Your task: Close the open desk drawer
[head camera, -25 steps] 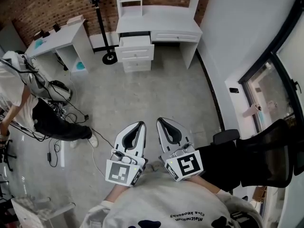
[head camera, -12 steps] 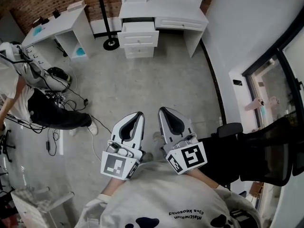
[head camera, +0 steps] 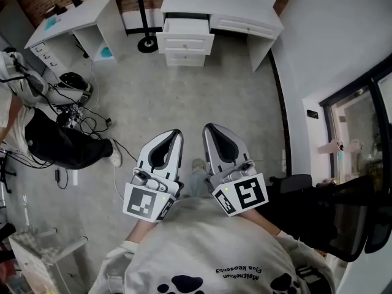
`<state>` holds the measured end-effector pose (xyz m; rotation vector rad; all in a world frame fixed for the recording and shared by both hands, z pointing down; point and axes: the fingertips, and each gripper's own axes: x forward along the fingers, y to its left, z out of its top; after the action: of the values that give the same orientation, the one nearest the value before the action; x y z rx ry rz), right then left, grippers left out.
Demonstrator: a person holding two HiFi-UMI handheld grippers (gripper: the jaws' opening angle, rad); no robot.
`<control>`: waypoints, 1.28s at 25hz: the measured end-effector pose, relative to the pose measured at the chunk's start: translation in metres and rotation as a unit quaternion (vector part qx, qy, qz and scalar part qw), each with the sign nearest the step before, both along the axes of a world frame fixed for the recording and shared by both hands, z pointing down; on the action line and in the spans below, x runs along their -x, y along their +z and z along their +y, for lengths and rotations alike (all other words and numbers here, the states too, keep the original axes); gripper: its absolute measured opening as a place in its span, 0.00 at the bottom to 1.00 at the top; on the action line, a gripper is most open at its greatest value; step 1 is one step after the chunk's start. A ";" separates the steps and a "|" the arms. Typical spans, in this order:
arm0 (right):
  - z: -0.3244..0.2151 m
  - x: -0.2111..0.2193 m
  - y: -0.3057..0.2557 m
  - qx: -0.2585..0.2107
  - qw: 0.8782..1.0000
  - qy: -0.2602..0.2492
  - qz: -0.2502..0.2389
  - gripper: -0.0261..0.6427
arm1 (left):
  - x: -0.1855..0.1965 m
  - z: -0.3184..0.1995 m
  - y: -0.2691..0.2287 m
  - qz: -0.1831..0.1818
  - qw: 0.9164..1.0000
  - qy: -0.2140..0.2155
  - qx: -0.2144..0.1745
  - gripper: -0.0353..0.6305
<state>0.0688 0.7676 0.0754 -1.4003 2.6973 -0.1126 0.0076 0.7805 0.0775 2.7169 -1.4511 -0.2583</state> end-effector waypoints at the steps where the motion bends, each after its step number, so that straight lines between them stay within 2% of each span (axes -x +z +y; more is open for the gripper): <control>1: -0.012 -0.002 -0.001 0.000 1.000 -0.004 0.001 0.09 | -0.003 -0.012 -0.001 0.000 1.000 -0.004 0.000 0.08; 9: -0.096 -0.027 -0.007 -0.005 0.999 -0.041 0.007 0.09 | -0.031 -0.091 -0.012 -0.002 0.999 -0.034 -0.009 0.08; 19: -0.147 -0.045 -0.006 -0.008 0.998 -0.062 0.002 0.09 | -0.044 -0.137 -0.008 -0.006 0.998 -0.060 -0.004 0.08; 26: -0.171 -0.039 -0.003 -0.013 0.998 -0.057 0.019 0.09 | -0.036 -0.166 -0.001 -0.004 0.999 -0.054 0.008 0.08; 32: -0.204 -0.027 -0.003 -0.018 0.999 -0.039 0.022 0.09 | -0.028 -0.204 0.000 -0.005 1.000 -0.026 0.006 0.08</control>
<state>0.0961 0.5633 0.0719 -1.3041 2.7754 -0.0391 0.0355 0.5768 0.0778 2.6773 -1.5221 -0.2381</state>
